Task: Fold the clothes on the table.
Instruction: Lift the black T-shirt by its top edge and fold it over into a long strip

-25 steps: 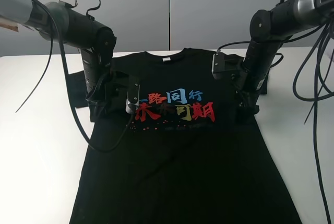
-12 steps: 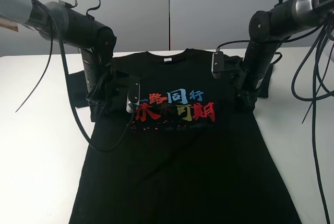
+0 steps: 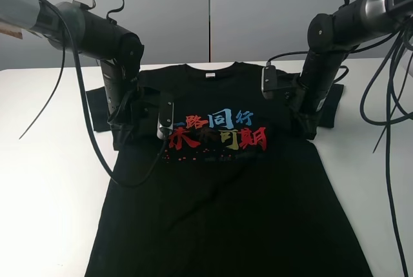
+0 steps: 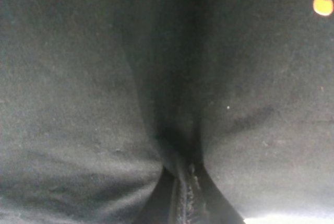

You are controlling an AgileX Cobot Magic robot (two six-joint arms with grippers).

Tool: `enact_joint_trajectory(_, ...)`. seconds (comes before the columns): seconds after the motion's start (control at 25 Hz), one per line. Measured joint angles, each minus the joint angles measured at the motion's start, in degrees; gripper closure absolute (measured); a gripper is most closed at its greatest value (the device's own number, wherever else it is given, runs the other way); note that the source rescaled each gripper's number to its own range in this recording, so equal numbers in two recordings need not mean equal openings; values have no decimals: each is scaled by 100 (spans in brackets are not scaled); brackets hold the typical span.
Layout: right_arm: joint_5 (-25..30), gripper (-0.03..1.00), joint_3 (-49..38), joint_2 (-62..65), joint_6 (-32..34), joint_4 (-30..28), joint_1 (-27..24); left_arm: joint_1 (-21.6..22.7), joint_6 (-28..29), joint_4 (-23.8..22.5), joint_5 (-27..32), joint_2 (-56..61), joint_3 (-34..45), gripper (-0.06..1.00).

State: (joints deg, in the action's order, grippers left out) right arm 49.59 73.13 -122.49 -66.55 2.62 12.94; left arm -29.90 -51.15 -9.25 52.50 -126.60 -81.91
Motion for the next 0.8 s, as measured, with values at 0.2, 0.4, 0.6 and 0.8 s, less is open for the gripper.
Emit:
enact_joint_trajectory(0.2, 114, 97, -79, 149, -34, 0, 0, -12, 0, 0, -227, 75, 0, 94)
enact_joint_trajectory(0.4, 145, 97, -82, 566, -34, 0, 0, -36, 0, 22, -442, 405, 0, 94)
enact_joint_trajectory(0.6, 223, 97, -91, 1116, -34, -12, 4, -36, 247, -182, -578, 802, 0, 94)
enact_joint_trajectory(0.8, 519, 97, -91, 1641, -15, -262, 4, -36, 682, -671, -595, 1180, 0, 94)
